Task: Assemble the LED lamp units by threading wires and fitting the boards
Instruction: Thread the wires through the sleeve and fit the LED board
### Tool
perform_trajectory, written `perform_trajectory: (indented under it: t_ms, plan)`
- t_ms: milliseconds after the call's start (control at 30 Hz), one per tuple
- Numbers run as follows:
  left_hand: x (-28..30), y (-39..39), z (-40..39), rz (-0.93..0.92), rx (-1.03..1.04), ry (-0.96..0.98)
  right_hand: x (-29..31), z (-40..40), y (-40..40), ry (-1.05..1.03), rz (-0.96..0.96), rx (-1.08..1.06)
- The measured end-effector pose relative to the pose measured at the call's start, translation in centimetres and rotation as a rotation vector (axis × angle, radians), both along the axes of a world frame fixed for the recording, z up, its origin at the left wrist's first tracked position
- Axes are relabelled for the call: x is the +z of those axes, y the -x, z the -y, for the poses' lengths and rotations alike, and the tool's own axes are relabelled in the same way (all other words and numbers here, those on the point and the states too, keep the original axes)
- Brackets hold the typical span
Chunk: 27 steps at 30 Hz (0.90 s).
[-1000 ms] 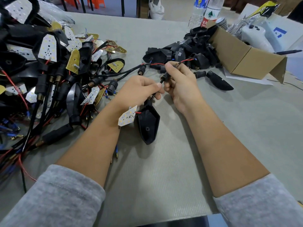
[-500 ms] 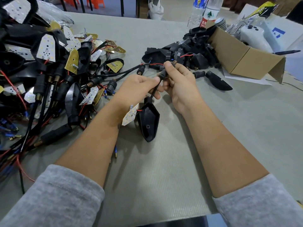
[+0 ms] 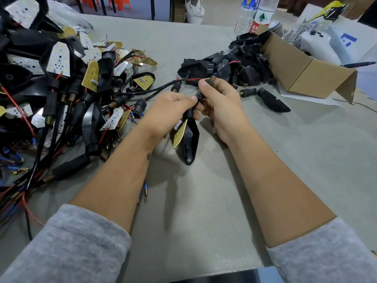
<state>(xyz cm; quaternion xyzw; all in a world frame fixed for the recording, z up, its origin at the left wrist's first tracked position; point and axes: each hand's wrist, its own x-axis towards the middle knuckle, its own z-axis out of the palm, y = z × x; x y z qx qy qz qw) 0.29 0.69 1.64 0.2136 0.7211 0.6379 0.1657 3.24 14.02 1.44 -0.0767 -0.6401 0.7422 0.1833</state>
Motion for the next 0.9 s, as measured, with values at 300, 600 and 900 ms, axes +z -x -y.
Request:
perform_trajectory:
  t_ms: [300, 600, 900]
  plan:
    - [0.0, 1.7, 0.1, 0.101, 0.275, -0.229, -0.2, -0.7, 0.4, 0.076, 0.019, -0.280]
    - [0.0, 1.7, 0.5, 0.091, 0.155, -0.202, -0.6, -1.1, 1.1, 0.214, 0.010, -0.446]
    - [-0.8, 1.4, 0.2, -0.112, 0.244, -0.007, -0.4, -1.8, 1.1, 0.309, -0.046, -0.459]
